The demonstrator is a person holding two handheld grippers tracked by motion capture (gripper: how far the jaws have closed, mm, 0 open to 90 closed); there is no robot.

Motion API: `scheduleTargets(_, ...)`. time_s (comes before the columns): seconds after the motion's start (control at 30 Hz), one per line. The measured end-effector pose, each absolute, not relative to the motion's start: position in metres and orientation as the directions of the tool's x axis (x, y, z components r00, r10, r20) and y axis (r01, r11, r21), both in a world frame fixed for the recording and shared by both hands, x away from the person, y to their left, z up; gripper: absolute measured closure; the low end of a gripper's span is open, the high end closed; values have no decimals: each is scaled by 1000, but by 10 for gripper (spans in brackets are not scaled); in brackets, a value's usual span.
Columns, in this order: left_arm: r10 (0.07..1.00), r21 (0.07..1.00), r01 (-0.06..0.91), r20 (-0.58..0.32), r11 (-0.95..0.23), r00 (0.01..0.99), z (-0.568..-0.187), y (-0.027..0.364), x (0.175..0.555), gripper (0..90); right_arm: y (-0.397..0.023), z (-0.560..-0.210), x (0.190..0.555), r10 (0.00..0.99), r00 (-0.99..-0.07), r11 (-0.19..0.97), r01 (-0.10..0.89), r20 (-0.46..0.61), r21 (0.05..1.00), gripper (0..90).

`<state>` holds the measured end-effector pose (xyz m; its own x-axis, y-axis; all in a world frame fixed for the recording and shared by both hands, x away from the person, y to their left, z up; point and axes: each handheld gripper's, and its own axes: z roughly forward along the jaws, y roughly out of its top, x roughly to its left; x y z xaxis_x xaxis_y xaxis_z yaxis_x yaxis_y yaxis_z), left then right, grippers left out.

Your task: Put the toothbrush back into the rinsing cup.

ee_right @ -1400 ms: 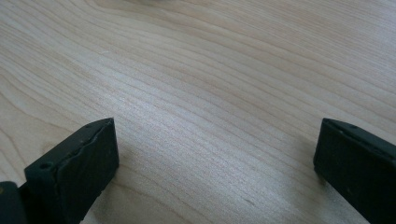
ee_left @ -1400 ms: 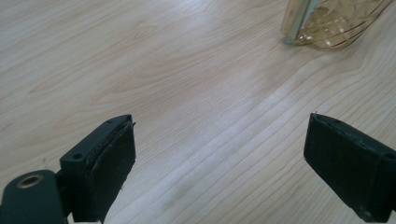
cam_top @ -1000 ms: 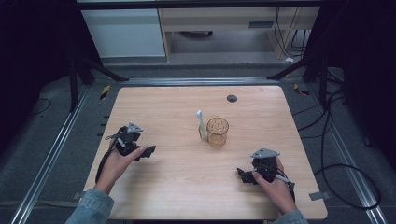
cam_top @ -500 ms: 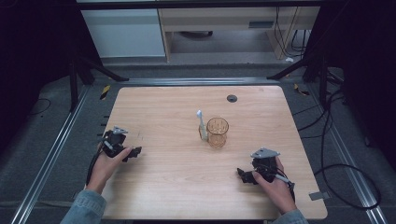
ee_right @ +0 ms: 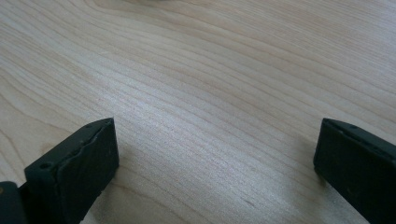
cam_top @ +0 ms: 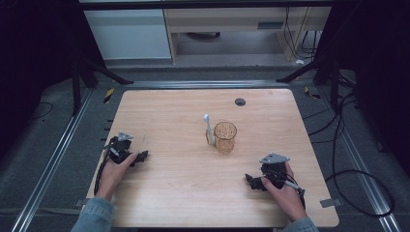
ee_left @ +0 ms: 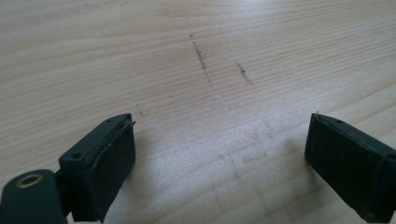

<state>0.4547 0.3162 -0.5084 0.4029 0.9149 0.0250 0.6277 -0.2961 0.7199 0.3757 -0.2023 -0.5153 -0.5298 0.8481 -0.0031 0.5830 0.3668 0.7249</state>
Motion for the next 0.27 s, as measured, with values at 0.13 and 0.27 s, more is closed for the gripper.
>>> scheduleTargets(0.13, 918, 718, 633, 24, -291, 395, -508, 317, 454, 28, -202, -515, 376, 848, -530, 368, 582, -4, 725, 4)
scheduleTargets(0.27, 927, 711, 646, 21, -276, 373, -509, 318, 455, 0, -202, -515, 376, 848, -530, 367, 583, -4, 725, 3)
